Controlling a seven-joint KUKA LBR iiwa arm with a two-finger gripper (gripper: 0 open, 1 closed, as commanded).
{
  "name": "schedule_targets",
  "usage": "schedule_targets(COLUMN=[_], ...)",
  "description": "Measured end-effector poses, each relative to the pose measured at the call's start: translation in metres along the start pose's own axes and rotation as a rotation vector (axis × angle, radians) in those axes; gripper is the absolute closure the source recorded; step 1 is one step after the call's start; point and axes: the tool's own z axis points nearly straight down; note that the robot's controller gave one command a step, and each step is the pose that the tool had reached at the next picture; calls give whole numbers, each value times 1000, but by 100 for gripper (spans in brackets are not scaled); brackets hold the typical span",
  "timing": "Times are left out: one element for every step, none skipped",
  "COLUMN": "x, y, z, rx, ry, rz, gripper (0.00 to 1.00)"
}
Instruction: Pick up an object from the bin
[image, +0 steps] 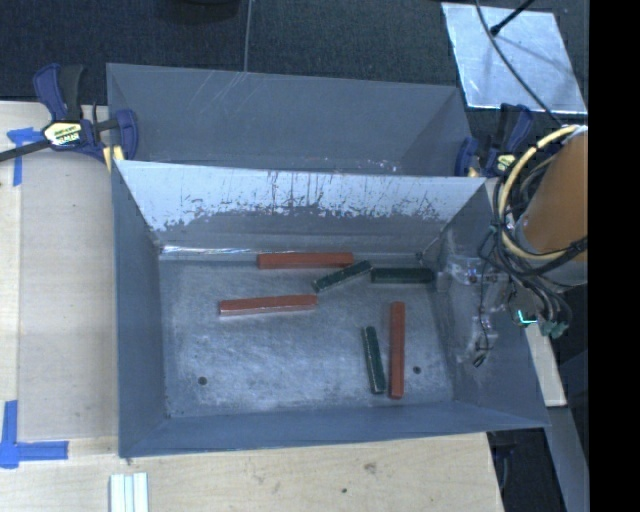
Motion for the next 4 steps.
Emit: schedule_targets(x=[-9, -102, -85, -85], y=[15, 55, 3, 2], z=[136, 133, 129, 129], rx=[0, 2, 0, 2], ry=[-7, -6, -9, -7], rz=[-255, -777, -1290, -1289], gripper=[0, 0, 0, 100])
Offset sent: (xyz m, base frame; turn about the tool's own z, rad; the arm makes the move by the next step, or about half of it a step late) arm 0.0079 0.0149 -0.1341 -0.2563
